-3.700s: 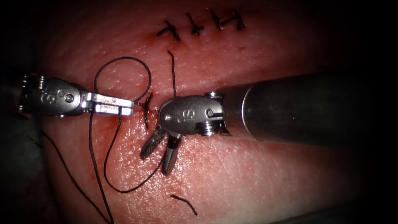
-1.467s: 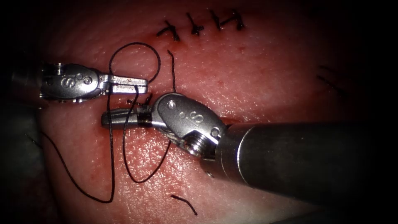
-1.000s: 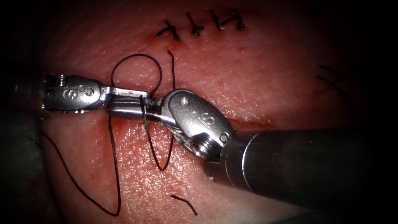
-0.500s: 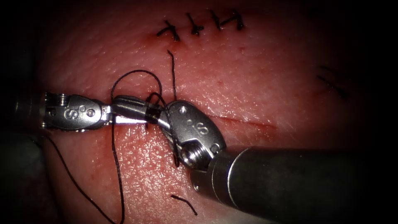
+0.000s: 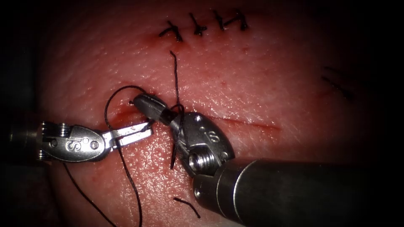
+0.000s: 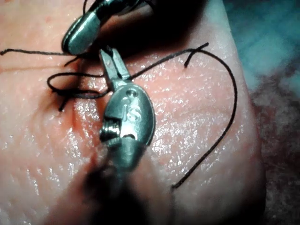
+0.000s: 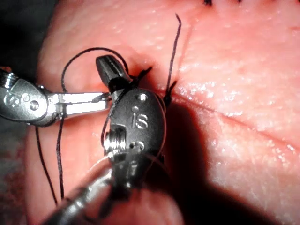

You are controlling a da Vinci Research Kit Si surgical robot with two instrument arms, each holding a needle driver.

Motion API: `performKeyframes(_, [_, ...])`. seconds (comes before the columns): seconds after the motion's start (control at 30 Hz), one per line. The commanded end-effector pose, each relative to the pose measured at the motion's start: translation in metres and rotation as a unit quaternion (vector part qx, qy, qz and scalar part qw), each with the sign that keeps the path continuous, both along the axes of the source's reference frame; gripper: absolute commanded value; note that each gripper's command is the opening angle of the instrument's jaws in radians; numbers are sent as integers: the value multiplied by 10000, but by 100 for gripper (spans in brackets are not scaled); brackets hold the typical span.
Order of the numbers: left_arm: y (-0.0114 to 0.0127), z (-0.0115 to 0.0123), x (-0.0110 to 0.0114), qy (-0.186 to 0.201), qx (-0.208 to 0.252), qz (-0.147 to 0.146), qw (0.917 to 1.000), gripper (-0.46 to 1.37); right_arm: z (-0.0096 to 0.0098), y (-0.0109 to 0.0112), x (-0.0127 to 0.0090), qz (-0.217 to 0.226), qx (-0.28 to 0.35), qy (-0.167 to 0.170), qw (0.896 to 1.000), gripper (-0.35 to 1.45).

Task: Wound Closure
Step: Wrap suture counter-clockwise one time around right needle driver, then grab tail of suture

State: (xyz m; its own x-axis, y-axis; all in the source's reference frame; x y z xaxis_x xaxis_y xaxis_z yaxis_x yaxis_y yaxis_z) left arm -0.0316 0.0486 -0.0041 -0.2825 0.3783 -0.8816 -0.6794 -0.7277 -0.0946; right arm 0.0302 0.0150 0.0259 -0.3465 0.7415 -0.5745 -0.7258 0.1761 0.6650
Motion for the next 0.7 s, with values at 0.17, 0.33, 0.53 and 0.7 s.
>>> performKeyframes(0.17, [-11, 7, -10, 299, -75, -392, 9988, -35, 3, 2, -4, 322, 28, -249, 9992, -20])
performKeyframes(0.33, [-15, 7, -11, 585, -110, -741, 9955, -35, 10, -2, -4, 481, 209, -498, 9974, 2])
performKeyframes(0.53, [-15, 0, -10, 916, -230, -912, 9913, -35, 21, -10, -6, 487, 540, -1021, 9921, 39])
performKeyframes(0.7, [-15, -2, -9, 993, -376, -1034, 9890, -35, 30, -11, -10, 700, 604, -1387, 9860, 92])
